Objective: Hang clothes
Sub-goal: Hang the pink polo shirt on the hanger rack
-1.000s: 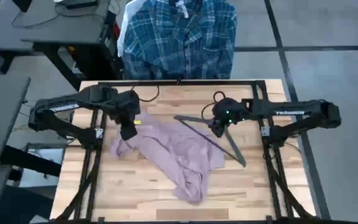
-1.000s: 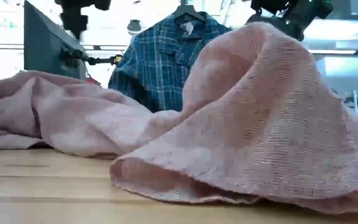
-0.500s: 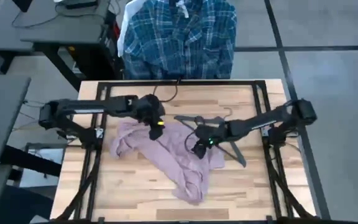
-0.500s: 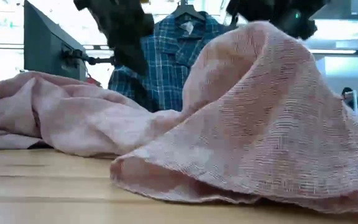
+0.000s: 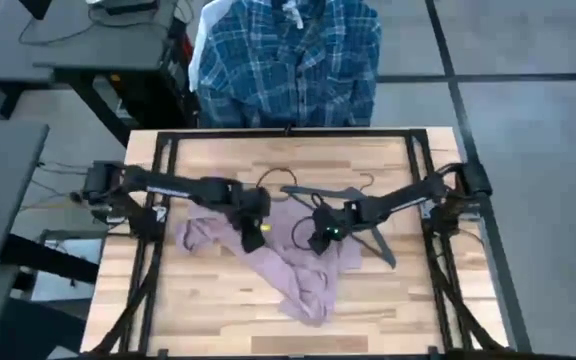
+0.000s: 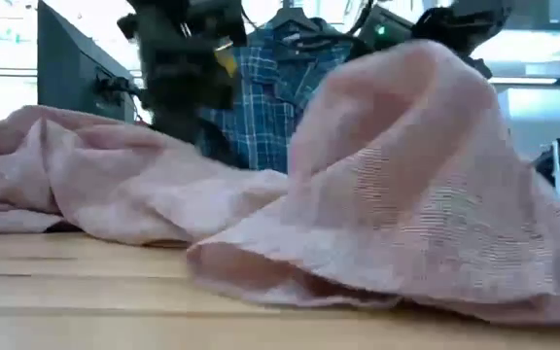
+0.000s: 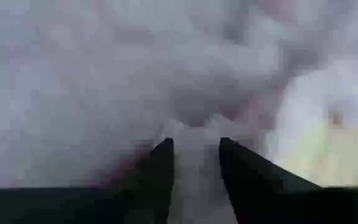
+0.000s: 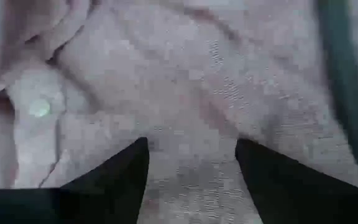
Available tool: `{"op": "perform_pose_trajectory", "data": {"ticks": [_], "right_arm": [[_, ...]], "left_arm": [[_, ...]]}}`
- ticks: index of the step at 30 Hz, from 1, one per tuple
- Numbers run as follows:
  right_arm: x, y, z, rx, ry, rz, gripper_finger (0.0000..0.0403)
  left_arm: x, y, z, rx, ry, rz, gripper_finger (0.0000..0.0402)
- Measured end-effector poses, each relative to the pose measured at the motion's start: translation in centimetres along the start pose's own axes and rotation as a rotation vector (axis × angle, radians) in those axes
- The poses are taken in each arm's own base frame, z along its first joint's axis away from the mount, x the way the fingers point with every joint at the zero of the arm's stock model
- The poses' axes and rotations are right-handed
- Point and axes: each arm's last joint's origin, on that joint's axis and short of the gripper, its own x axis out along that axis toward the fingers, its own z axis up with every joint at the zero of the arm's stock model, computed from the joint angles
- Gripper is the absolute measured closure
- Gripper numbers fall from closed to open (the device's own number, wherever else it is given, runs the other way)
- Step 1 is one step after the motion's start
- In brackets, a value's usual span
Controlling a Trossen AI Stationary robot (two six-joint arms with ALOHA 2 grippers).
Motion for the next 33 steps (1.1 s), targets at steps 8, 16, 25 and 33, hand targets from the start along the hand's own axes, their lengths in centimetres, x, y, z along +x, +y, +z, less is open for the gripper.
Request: {"op": "perform_pose_trajectory", "data": {"ticks": [8,16,25,33], "right_arm": [[-0.1,-1.7,1.1,-0.163,0.044,-0.027,0.0168],[-1.4,-2.8,0.8,-0.3,0.136,-0.061,0.0168],[-4.2,-1.8,2.3,-0.284,-0.037,0.044,0.0168],[-1.2,-2.0,1.2,-0.219,0.063,-0.01,0.0168]], "left_arm": [[2.7,-5.1,-9.3,-0.241,0.064,0.09,0.029],[1.9,-9.6,-13.0,-0.494,-0.191,-0.025,0.0291],[-3.5,-4.7,-3.4,-0.581,-0.554,0.165,0.0291],[-2.6,4.7,2.3,-0.636,-0.442,0.367,0.0291]]}}
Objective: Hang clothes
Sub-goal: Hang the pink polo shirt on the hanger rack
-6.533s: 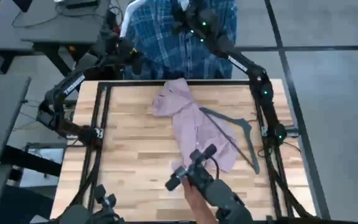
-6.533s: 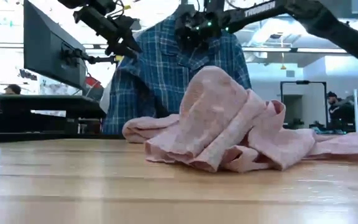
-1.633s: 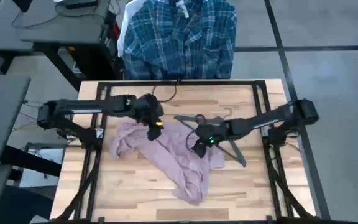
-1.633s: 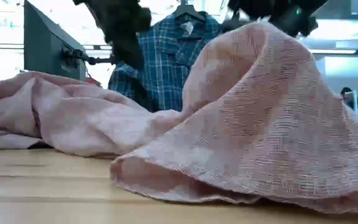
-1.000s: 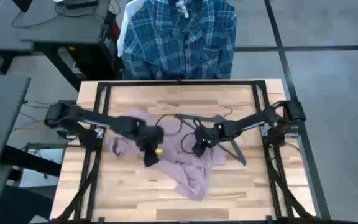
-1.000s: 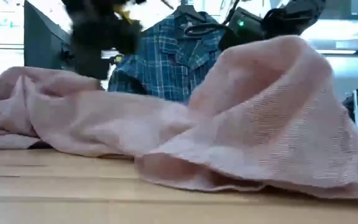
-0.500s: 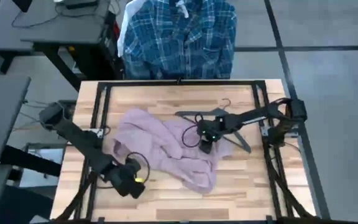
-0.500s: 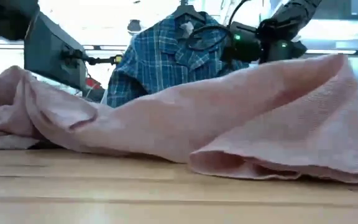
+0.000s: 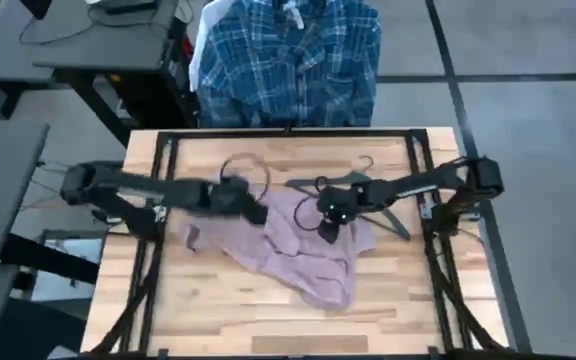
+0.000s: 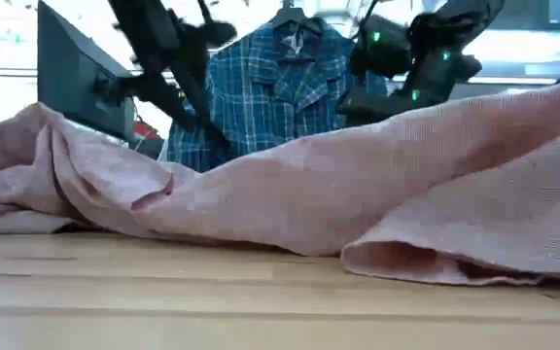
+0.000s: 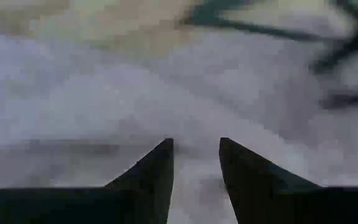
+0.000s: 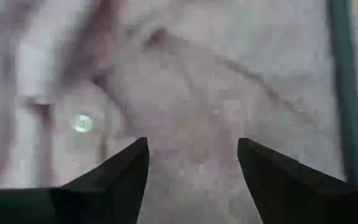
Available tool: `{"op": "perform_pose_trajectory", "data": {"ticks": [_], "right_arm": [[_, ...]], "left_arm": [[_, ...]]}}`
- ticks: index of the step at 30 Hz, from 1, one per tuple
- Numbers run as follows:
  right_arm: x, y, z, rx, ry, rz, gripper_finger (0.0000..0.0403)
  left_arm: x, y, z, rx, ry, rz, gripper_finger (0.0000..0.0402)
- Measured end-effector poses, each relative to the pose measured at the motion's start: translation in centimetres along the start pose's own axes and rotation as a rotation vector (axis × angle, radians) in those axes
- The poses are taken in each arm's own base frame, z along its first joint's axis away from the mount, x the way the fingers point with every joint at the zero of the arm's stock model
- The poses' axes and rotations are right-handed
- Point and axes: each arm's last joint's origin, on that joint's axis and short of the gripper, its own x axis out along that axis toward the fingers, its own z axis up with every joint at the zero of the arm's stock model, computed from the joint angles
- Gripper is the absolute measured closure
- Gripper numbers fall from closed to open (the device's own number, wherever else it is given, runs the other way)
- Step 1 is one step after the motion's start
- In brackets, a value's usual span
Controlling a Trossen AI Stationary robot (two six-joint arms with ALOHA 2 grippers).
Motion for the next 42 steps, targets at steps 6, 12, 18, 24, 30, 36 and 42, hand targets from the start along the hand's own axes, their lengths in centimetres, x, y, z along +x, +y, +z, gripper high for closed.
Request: {"op": "perform_pose_trajectory", "data": {"ticks": [6,12,18,24,30,36,42], "right_arm": [[1.8,1.0,-0.8,-0.012,0.038,-0.01,0.0168],[1.5,1.1,-0.7,-0.025,0.028,0.005,0.0168],[1.4,0.2,-0.3,-0.037,0.039,0.005,0.0168],[1.3,-0.3,0.0,-0.059,0.036,0.0,0.0168],[-0.4,0.6,1.2,-0.094,0.006,0.068,0.0168],[-5.6,5.9,5.5,-0.139,-0.325,0.319,0.0168],[-3.3,8.6,10.0,-0.063,-0.331,0.428,0.0168]], "left_arm": [[3.2,-1.2,-2.6,0.152,0.223,0.002,0.0291],[2.4,-2.9,-7.5,0.194,0.314,0.008,0.029],[-0.2,-3.3,-14.3,0.158,0.367,0.05,0.029],[-2.5,-2.2,-21.9,-0.052,0.37,-0.002,0.029],[-5.0,-1.9,-24.9,-0.162,0.424,-0.062,0.029],[-9.9,-3.5,-20.3,-0.214,0.338,-0.249,0.029],[-12.3,-2.6,-12.6,-0.18,-0.005,-0.254,0.029]]}}
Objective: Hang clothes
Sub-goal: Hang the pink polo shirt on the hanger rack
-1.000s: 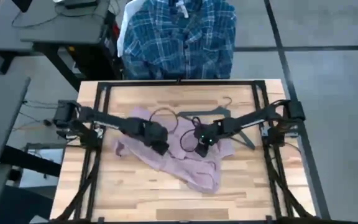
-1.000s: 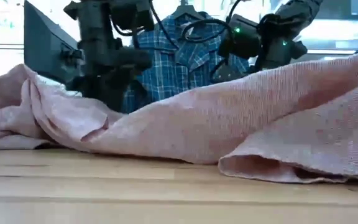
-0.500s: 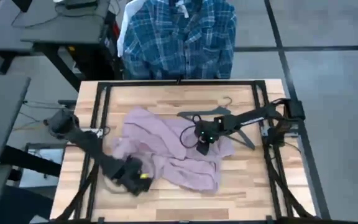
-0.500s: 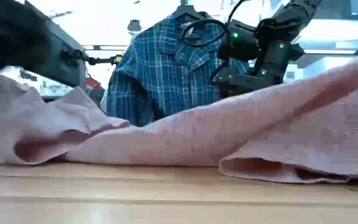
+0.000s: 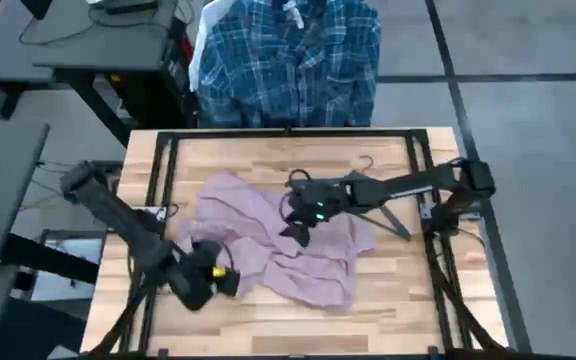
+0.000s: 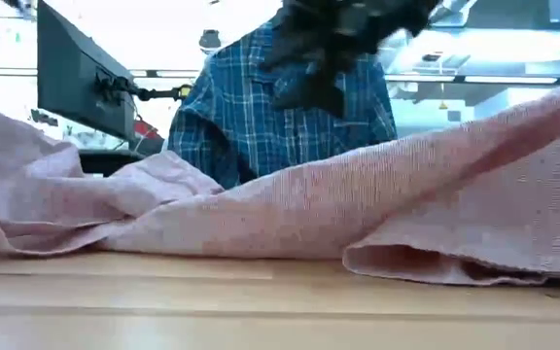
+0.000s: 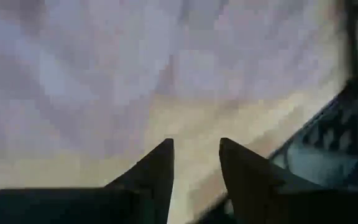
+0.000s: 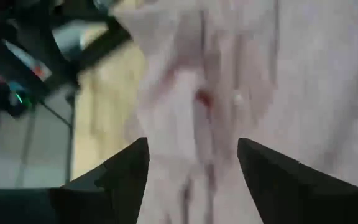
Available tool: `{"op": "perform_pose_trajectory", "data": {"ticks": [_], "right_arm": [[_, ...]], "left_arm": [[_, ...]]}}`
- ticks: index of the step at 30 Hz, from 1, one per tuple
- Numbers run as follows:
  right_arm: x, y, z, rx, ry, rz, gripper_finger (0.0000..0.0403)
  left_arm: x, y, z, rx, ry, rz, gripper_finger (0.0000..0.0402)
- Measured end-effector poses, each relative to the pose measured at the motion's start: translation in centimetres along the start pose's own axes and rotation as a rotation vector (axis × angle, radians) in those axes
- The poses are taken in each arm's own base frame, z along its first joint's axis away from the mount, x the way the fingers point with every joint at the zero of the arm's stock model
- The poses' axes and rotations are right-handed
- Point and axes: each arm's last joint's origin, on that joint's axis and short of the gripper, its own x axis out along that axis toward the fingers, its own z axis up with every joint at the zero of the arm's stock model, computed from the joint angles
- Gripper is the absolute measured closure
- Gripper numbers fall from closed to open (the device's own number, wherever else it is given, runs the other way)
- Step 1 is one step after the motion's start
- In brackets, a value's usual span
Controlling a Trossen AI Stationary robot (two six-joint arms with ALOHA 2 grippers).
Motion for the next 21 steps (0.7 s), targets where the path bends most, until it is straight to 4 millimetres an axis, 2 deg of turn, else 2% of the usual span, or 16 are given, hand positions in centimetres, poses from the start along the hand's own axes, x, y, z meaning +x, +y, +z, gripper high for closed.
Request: {"op": "perform_pose_trajectory", "data": {"ticks": [3,5,8,11,16,21], "right_arm": [[3.3,-1.3,-0.1,0.022,0.072,-0.027,0.0168],[4.9,-2.4,-0.3,0.033,0.109,-0.055,0.0168],[6.8,-4.6,-0.8,0.056,0.152,-0.103,0.0168],[8.3,-6.2,-2.1,0.057,0.227,-0.118,0.0168],[8.7,-7.1,-2.2,0.034,0.255,-0.109,0.0168],[6.8,-9.3,-0.4,0.052,0.218,-0.206,0.0168]], "left_arm": [[1.3,1.2,2.5,0.083,-0.043,0.111,0.029],[2.7,2.2,3.4,0.136,-0.035,0.181,0.029],[5.1,3.4,3.6,0.177,-0.036,0.199,0.029],[7.2,4.8,2.9,0.173,-0.023,0.162,0.029],[9.4,7.1,0.3,0.1,-0.003,0.047,0.029],[10.0,9.4,-2.6,0.028,0.052,-0.033,0.029]]}}
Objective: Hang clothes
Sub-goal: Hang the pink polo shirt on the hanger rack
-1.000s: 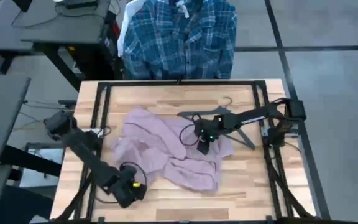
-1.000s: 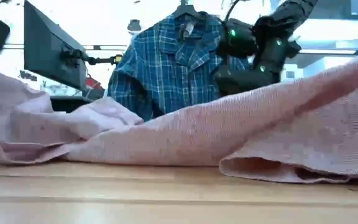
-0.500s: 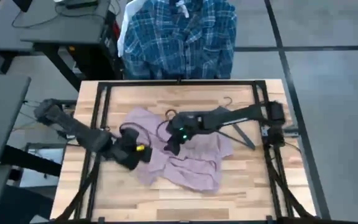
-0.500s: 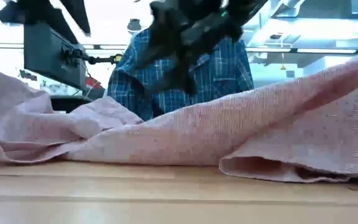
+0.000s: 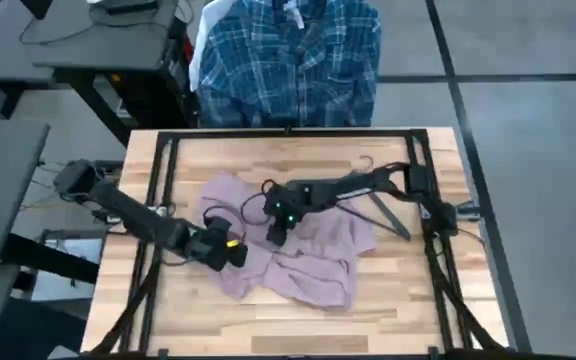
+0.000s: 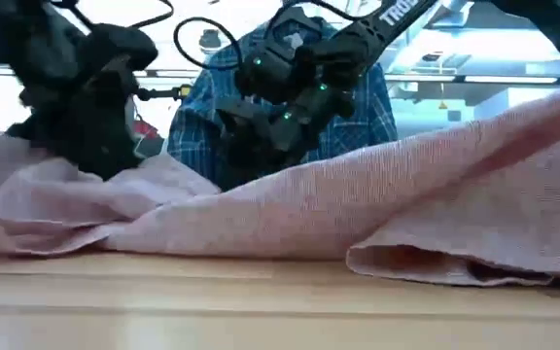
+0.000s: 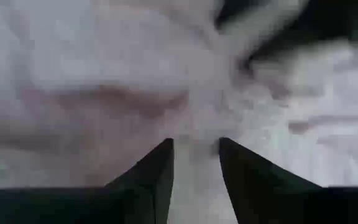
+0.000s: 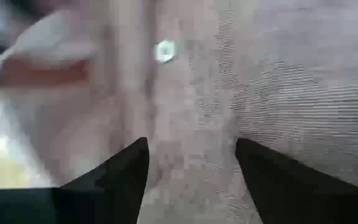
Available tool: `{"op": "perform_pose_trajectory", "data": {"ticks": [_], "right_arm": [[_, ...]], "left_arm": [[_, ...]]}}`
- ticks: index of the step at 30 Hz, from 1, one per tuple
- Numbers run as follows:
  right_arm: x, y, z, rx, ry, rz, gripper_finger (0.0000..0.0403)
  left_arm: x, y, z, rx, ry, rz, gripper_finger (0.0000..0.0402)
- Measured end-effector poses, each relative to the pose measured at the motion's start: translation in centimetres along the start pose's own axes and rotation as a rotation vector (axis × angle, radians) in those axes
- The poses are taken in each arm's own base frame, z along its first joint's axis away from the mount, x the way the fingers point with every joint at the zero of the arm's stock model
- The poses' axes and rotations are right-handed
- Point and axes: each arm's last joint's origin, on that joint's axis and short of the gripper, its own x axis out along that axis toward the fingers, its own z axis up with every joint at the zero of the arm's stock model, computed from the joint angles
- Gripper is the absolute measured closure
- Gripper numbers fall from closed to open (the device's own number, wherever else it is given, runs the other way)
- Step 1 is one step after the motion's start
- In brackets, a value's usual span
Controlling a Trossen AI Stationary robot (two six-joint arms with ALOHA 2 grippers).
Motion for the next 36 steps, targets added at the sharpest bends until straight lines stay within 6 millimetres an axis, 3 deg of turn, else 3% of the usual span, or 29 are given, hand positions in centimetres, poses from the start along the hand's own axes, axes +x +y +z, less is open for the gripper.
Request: {"op": "perform_pose_trajectory", "data": {"ticks": [7,13,16,19,23,26,29,32,36], "right_arm": [[-4.6,-4.6,3.0,0.005,-0.085,-0.154,0.0168],[-8.2,-11.2,3.4,0.066,-0.008,-0.381,0.0168],[-10.1,-13.3,3.4,0.132,0.019,-0.419,0.0168],[-11.8,-12.1,3.9,0.116,-0.014,-0.349,0.0168],[-12.7,-7.0,4.3,-0.013,-0.085,-0.171,0.0168],[-11.9,-2.6,4.3,-0.128,-0.156,-0.084,0.0168],[-9.5,0.7,3.4,-0.206,-0.165,-0.018,0.0168],[-5.5,1.1,1.5,-0.222,-0.048,-0.017,0.0168],[-2.3,-1.3,0.3,-0.182,0.058,-0.074,0.0168]], "left_arm": [[-0.5,3.4,-3.3,-0.05,0.102,0.044,0.029],[-1.1,4.5,-4.5,-0.086,0.126,0.052,0.029],[-1.1,4.4,-4.6,-0.091,0.129,0.05,0.029],[-1.1,4.0,-4.4,-0.092,0.129,0.046,0.029],[-1.2,2.8,-3.7,-0.058,0.134,0.023,0.029],[-1.6,1.4,-2.9,-0.039,0.123,-0.012,0.029],[-2.2,0.1,-1.8,-0.016,0.102,-0.03,0.029],[-2.8,-1.1,-0.5,0.025,0.074,-0.043,0.029],[-2.2,-1.6,-0.1,0.078,0.052,-0.037,0.029]]}}
